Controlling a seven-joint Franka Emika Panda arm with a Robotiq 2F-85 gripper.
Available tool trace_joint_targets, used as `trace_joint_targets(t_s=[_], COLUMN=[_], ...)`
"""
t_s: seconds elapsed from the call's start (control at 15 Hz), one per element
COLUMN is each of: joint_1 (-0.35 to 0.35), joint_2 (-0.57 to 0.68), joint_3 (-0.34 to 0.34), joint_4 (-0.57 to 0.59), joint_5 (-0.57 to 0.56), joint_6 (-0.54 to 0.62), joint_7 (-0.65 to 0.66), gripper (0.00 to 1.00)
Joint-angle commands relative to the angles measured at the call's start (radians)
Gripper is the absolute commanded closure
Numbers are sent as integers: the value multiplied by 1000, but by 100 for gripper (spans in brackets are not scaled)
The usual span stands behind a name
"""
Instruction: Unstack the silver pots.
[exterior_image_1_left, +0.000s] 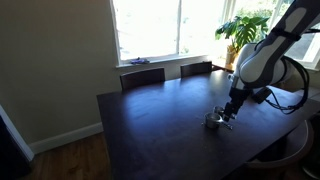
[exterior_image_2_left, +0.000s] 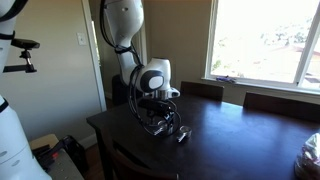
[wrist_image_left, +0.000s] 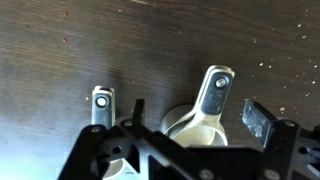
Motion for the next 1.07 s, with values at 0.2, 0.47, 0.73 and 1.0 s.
trace_joint_targets(t_s=[0.2, 0.47, 0.73, 1.0], joint_1=[38, 57, 51, 60], joint_2=[-41, -34, -16, -3], joint_3=[3, 2, 15, 11], joint_4=[-72, -63, -42, -21], joint_5=[5, 3, 13, 14], joint_6=[-16, -29, -30, -27], joint_7=[4, 10, -2, 11], gripper=[0, 3, 8, 33])
